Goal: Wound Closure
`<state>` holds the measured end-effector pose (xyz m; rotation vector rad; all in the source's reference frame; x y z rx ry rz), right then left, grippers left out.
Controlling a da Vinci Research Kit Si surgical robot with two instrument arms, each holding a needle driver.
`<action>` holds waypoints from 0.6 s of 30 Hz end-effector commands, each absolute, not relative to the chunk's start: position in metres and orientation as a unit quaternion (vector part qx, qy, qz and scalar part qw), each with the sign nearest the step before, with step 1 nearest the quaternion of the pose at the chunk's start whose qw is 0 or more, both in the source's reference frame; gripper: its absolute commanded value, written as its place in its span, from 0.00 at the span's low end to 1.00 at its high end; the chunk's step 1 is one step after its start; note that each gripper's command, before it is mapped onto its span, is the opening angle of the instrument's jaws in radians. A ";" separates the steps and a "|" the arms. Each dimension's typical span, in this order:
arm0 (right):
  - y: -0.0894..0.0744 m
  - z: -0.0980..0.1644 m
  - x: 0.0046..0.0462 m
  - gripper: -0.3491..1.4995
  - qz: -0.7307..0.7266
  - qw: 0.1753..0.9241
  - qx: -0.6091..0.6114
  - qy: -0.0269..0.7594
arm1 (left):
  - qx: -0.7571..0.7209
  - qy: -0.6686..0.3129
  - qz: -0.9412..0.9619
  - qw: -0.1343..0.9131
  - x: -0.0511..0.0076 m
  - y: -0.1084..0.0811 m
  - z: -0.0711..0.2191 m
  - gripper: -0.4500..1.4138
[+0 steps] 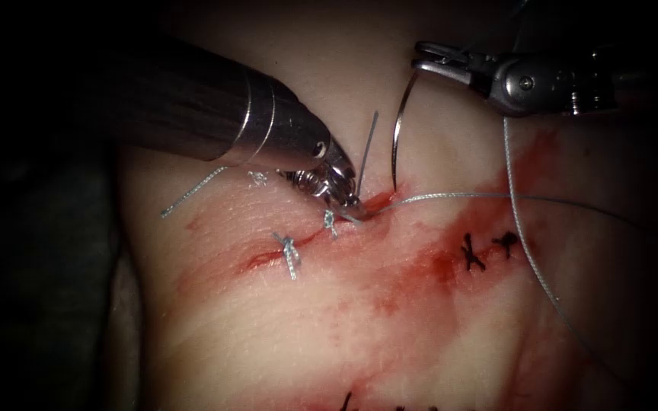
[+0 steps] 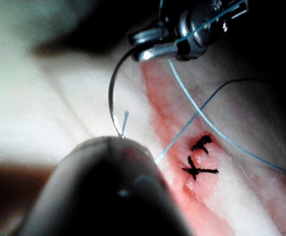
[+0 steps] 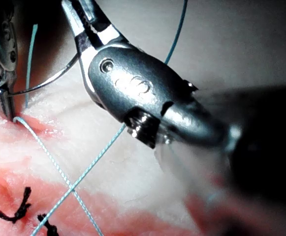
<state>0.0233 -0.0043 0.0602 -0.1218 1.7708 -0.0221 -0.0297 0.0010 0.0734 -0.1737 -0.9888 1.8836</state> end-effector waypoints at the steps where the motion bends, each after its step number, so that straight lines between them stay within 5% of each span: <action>1: -0.005 0.060 0.0253 0.00 -0.023 0.627 -0.063 0.776 | -0.068 -0.407 0.774 0.481 -0.0301 0.001 0.074 0.00; 18: -0.007 0.060 0.0267 0.00 -0.103 0.644 -0.106 0.750 | -0.052 -0.415 0.776 0.473 -0.0290 0.000 0.074 0.00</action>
